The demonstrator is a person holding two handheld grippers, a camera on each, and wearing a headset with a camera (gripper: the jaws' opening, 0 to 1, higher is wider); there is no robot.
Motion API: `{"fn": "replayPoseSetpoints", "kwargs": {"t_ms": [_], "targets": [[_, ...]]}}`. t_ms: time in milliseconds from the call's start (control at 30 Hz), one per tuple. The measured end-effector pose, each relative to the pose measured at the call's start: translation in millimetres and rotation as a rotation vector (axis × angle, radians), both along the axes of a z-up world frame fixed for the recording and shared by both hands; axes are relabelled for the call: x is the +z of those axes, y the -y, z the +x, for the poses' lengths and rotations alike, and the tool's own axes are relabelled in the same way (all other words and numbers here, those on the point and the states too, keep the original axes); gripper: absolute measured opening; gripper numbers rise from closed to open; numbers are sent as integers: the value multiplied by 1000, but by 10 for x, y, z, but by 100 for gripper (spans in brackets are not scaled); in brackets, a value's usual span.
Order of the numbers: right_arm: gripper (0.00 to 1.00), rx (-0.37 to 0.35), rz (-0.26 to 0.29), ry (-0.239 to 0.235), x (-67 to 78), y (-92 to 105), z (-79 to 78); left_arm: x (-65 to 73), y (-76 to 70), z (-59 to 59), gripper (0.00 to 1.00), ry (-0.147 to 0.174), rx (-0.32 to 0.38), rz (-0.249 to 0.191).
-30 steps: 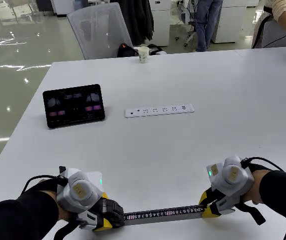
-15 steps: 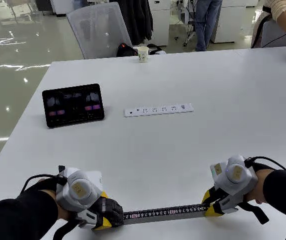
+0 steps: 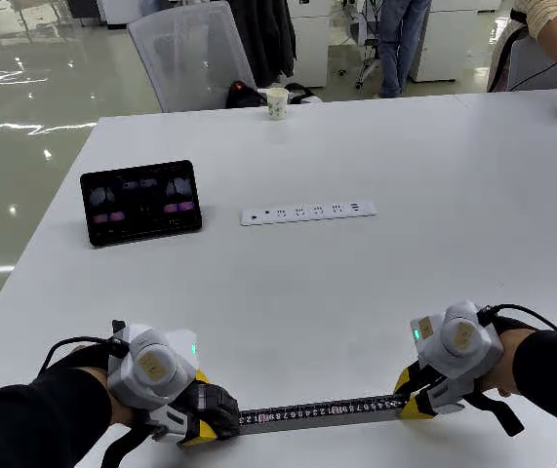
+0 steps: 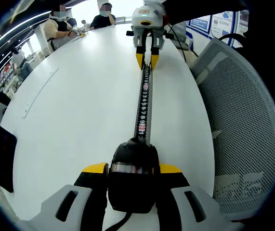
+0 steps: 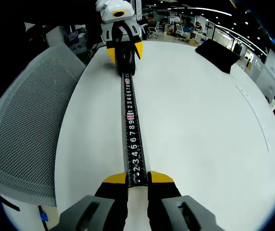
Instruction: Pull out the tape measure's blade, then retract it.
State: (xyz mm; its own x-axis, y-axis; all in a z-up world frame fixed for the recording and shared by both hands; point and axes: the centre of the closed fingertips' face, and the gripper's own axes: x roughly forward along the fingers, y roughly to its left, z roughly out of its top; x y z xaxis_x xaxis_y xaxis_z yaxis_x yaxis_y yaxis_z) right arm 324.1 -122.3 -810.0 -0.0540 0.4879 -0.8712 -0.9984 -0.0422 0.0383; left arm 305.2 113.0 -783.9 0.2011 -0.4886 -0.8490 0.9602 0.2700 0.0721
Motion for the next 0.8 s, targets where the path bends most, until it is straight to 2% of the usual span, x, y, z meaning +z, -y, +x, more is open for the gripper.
{"fn": "replayPoseSetpoints", "kwargs": {"t_ms": [67, 167, 267, 400, 500, 667, 800], "targets": [[12, -12, -5, -3, -2, -4, 2, 1, 2, -2, 33, 0, -1, -1], [12, 6, -36, 25, -8, -18, -8, -1, 8, -3, 33, -1, -2, -4], [12, -15, -82, 16, -12, -27, 7, 1, 13, 0, 33, -3, 0, -4], [12, -14, -108, 7, -13, -29, 25, 8, 14, 1, 33, 1, 2, -6], [13, -8, -109, 12, -13, -18, 20, 8, 13, 12, 33, 8, 6, -6], [13, -48, -86, 17, -15, -15, 19, 1, 15, 20, 34, 11, 26, -16], [13, -44, -85, 16, -12, -20, 26, 8, 19, 23, 34, 9, 29, -4]]}}
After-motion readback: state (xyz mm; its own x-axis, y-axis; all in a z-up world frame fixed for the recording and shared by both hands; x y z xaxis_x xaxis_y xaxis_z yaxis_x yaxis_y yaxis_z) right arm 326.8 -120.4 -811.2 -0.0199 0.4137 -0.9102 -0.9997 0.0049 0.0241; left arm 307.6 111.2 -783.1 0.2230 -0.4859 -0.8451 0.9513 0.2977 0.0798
